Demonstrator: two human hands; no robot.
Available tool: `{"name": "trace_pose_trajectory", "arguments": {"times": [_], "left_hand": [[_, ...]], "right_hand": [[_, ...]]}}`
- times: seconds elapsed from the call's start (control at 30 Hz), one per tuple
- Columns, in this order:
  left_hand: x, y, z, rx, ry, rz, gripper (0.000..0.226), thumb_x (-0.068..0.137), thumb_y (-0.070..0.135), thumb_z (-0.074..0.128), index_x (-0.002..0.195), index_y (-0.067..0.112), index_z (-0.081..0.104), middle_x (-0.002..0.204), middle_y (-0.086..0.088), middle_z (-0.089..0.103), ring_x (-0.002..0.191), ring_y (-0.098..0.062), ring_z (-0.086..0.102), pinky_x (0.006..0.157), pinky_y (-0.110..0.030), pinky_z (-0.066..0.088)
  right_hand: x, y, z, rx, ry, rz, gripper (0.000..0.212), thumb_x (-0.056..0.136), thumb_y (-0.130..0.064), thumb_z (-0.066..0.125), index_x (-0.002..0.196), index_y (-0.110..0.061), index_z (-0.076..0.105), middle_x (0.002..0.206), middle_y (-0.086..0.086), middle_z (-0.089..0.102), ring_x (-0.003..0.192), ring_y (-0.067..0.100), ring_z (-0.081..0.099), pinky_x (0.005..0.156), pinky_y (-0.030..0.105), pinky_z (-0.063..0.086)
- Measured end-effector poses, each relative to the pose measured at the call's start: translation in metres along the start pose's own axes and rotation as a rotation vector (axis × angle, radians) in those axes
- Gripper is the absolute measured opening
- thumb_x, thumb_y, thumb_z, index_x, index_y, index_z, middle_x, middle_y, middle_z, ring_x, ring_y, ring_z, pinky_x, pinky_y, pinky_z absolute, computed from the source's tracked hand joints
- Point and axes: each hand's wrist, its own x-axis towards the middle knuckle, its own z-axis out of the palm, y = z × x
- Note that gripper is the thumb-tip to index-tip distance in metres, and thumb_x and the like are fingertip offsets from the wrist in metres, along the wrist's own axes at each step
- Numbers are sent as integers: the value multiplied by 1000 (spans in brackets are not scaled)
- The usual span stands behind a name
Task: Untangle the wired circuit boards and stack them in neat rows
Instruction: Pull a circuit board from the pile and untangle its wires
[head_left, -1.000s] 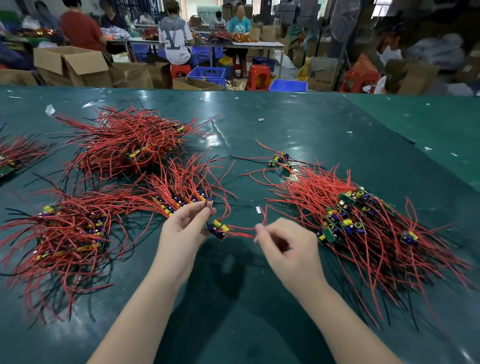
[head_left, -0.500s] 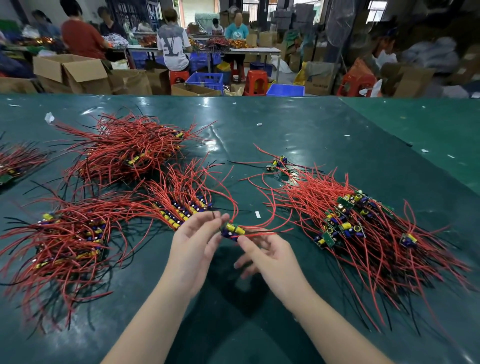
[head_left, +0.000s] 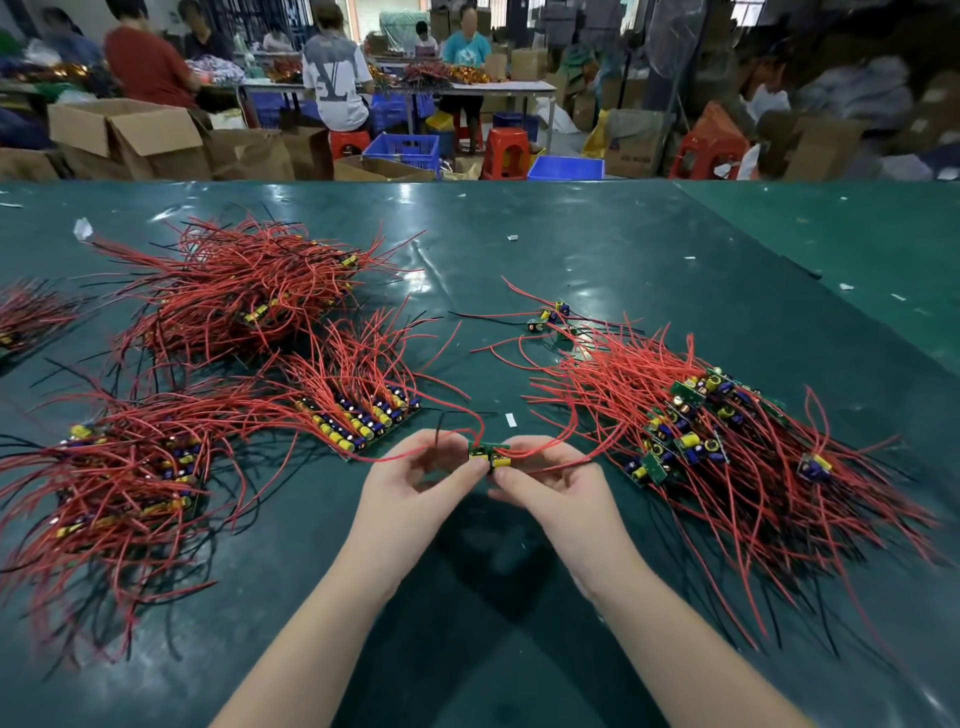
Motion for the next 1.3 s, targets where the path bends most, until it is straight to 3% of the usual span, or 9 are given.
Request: {"name": "trace_pose_trajectory", "arguments": {"times": [0.1,0.2,0.3,0.47,0.67,0.83,0.97,1.1,1.3], "left_hand": [[1,1,-1,20,-24,-34,16,78,4,75,79,17,66,73,12,67,72,-4,61,74,-17,51],[0,3,-3,-46,-51,-119,14,71,14,80,79,16,69,78,4,71,79,-11,65,87,-33,54],[-1,4,-5,-113,-74,-193,30,56,31,81,79,15,72,87,-7,73,85,-19,67,94,-42,52],[0,5,-6,-160,-132,-228,26,52,34,79,75,24,77,89,-7,75,87,-22,70,89,-34,55],[2,5,-12,-171,-199,-270,29,59,26,78,82,8,73,92,-17,74,83,-23,71,79,-26,58],[2,7,-15,-243,-251,-353,24,58,24,79,76,9,77,89,-17,74,81,-22,72,73,-22,57],[4,7,-19,-287,-316,-389,19,64,23,76,79,12,79,87,-13,75,80,-19,73,71,-21,56],[6,7,-22,-284,-331,-435,19,62,26,78,78,14,78,88,-13,74,80,-21,73,70,-22,57],[6,9,-24,-325,-375,-476,7,68,20,75,74,16,76,88,-13,74,78,-21,73,67,-22,56]], "right_hand": [[-1,0,1,-19,-10,12,20,83,9,66,89,-10,65,78,3,74,73,14,69,74,30,59],[1,-2,-1,41,-20,58,18,83,9,65,93,-6,65,80,7,72,74,16,70,70,27,58],[1,-2,-3,93,-30,110,18,83,10,64,99,3,61,87,15,70,75,19,70,71,29,58],[3,-2,-9,71,-96,114,15,82,4,67,96,2,64,88,16,72,79,22,70,72,29,57],[5,-5,-17,41,-235,124,20,68,-17,76,86,-9,75,87,15,74,77,22,71,72,27,56],[7,-8,-20,43,-271,170,39,70,-13,75,101,8,67,93,19,73,82,24,71,72,27,55],[6,-11,-19,119,-294,203,29,71,-8,71,95,8,66,86,19,73,74,22,71,68,26,55],[4,-12,-18,165,-320,265,19,74,-8,71,91,0,70,92,22,72,77,23,71,69,27,56],[5,-13,-20,226,-377,365,7,76,-10,70,77,-11,77,81,9,74,70,15,71,66,23,56]]}}
